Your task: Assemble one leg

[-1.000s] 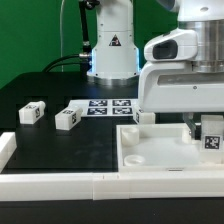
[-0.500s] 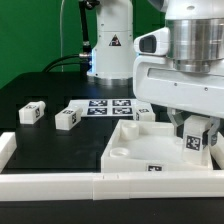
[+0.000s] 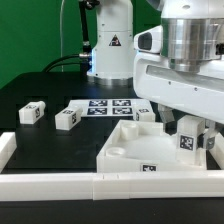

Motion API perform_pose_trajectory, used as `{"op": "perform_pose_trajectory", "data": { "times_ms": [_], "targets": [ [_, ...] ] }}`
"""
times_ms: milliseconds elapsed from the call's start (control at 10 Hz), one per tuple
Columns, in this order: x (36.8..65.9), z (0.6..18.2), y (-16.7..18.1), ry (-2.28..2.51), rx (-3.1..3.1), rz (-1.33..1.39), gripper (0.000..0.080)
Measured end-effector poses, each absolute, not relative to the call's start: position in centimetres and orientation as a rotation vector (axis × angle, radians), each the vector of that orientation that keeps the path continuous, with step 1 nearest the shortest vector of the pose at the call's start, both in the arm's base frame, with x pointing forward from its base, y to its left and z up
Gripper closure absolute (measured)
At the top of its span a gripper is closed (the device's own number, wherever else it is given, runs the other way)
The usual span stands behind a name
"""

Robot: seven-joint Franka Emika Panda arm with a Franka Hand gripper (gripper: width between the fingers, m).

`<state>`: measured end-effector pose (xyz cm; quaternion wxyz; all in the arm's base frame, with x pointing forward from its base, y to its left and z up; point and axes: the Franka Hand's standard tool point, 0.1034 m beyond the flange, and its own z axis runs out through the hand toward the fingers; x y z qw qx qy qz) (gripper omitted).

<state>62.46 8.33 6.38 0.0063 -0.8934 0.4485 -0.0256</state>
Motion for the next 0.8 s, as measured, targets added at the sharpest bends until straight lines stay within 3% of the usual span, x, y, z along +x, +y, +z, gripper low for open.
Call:
{"op": "perform_pose_trajectory", "data": {
  "times_ms": [100, 200, 800],
  "targets": [
    [62.46, 6.37, 8.33, 1.403, -2.796, -0.08, 0.0183],
    [62.46, 6.37, 8.33, 1.403, -2.796, -0.08, 0.016],
    [62.46, 6.37, 8.33, 1.403, -2.796, -0.08, 0.015]
  ]
}}
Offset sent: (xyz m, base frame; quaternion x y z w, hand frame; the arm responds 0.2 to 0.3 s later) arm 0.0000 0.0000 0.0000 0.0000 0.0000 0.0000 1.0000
